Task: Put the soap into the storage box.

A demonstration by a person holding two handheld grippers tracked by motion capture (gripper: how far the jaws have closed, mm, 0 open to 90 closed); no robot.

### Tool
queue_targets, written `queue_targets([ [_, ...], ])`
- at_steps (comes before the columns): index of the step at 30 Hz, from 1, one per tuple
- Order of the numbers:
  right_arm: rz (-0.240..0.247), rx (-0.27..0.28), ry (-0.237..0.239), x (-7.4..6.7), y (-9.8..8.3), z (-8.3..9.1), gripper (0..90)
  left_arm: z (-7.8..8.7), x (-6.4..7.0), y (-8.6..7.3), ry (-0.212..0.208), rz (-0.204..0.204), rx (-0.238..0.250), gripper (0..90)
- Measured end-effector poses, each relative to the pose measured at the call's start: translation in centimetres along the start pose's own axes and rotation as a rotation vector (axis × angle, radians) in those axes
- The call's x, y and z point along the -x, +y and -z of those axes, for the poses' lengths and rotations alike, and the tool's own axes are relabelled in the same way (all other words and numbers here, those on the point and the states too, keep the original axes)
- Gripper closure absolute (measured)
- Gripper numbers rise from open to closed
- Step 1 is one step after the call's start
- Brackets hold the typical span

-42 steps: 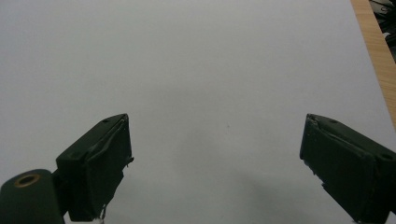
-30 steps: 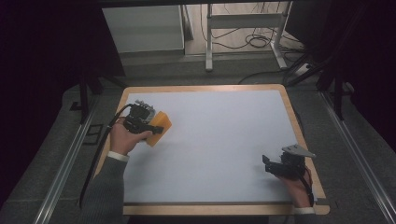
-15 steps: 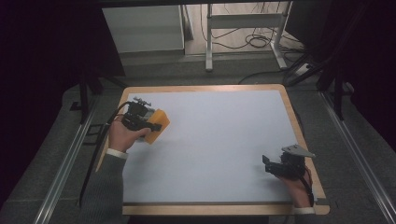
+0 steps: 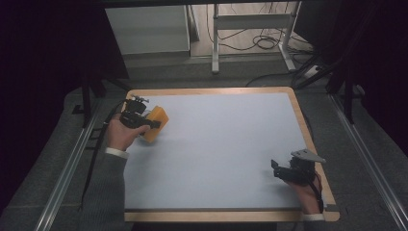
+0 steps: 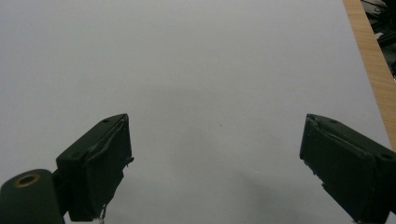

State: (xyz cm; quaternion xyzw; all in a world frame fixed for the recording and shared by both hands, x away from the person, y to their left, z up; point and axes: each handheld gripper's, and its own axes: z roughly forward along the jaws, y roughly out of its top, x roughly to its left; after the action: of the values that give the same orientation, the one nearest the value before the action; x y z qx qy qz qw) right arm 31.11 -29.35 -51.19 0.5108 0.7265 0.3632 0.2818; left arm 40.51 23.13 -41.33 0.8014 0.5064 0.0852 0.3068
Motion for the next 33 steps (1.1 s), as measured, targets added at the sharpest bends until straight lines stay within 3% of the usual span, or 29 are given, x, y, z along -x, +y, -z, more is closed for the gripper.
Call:
queue_targets([
  [18, 0.001, 0.0, 0.0, 0.0, 0.0, 0.0, 8.9, -0.3, -2.6, 0.4, 0.021, 0.07, -0.006, 60.8],
  [28, 0.001, 0.0, 0.0, 0.1, 0.0, 0.0, 8.9, -1.3, -4.2, 0.5, 0.061, 0.119, -0.007, 60.7],
  [29, -0.002, 0.004, -0.001, 0.1, 0.0, 0.1, 8.9, -1.8, -4.3, 0.5, 0.088, 0.117, -0.016, 60.7],
  [33, -0.003, 0.005, -0.001, 0.2, 0.0, 0.2, 8.9, -2.5, -4.9, 0.4, 0.094, 0.142, -0.018, 60.8],
])
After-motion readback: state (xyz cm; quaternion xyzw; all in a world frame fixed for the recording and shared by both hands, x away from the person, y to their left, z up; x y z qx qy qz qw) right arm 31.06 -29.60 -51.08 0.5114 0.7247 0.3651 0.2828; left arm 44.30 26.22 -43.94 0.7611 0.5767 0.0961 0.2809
